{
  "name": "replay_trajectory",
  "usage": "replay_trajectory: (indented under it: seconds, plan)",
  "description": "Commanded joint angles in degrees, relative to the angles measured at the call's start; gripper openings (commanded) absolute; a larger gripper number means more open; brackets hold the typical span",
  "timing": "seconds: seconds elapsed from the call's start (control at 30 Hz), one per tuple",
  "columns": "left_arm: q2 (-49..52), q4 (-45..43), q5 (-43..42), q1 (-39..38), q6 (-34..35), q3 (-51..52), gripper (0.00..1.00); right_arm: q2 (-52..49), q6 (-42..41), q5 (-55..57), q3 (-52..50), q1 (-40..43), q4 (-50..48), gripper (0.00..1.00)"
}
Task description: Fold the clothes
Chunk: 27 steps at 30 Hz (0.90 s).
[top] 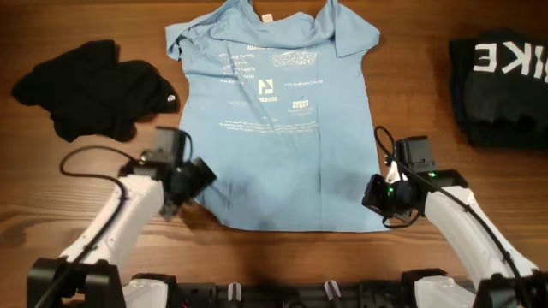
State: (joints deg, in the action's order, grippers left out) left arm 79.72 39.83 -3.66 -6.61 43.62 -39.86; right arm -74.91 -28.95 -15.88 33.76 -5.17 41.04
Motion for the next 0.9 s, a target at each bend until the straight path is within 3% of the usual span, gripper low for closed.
replay_trajectory:
  seconds: [0.0, 0.13, 0.37, 0.5, 0.87]
  plan:
    - [0.2, 1.1, -1.7, 3.9, -6.0, -9.4, 0.98, -4.4, -1.2, -2.7, -0.5, -0.1, -2.7, 0.04]
    - [0.2, 1.7, -1.7, 5.1, -8.9, -14.9, 0.98, -10.1, -1.0, -3.0, -0.3, -0.1, -5.5, 0.04]
    - [0.2, 0.6, -0.7, 5.1, -9.8, -15.1, 0.99, -17.7, -5.6, 6.1, 3.3, 0.5, -5.6, 0.04]
    - [0.2, 0.2, -0.8, 5.1, -10.9, -15.1, 0.99, -20.8, -5.7, 9.5, 6.2, 4.8, -5.7, 0.04]
    - [0.7, -3.0, -0.8, 5.1, -11.8, -15.1, 0.94, -21.2, 1.4, 12.3, 7.5, 32.3, -5.6, 0.04]
